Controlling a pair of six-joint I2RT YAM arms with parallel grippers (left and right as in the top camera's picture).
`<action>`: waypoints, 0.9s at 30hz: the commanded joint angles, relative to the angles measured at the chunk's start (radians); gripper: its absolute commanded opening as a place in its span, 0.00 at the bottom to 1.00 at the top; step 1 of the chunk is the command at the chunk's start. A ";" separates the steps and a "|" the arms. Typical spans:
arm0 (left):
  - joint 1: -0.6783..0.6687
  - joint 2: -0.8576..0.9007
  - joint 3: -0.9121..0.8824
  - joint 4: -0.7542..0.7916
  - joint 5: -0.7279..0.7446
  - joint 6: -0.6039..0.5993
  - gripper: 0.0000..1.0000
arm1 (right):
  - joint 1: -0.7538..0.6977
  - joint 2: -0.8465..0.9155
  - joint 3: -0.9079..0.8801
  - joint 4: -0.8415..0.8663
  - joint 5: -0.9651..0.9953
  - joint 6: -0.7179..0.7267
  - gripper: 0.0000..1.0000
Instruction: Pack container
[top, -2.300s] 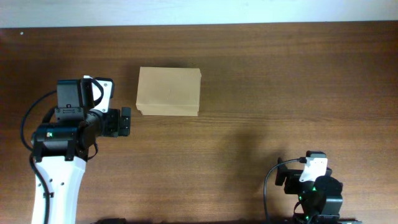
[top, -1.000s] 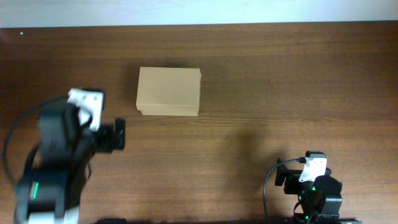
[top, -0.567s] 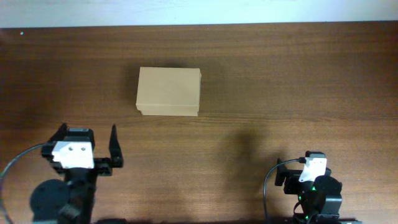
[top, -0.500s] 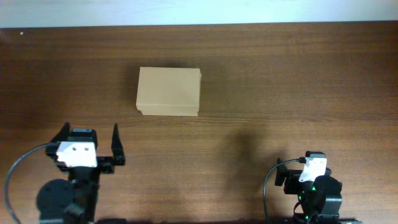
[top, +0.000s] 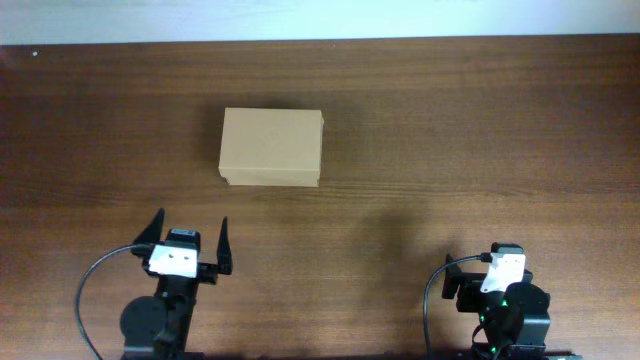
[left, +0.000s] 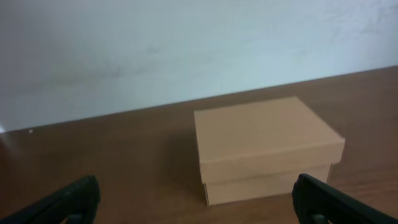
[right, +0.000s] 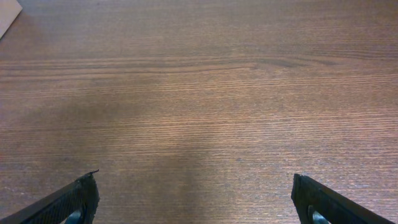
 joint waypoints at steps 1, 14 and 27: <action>-0.005 -0.056 -0.096 0.013 0.026 0.009 1.00 | -0.010 -0.011 -0.013 0.003 -0.012 0.009 0.99; -0.004 -0.090 -0.172 0.045 0.036 0.009 0.99 | -0.010 -0.011 -0.013 0.003 -0.012 0.008 0.99; -0.004 -0.090 -0.172 0.045 0.036 0.009 1.00 | -0.010 -0.011 -0.013 0.003 -0.012 0.009 0.99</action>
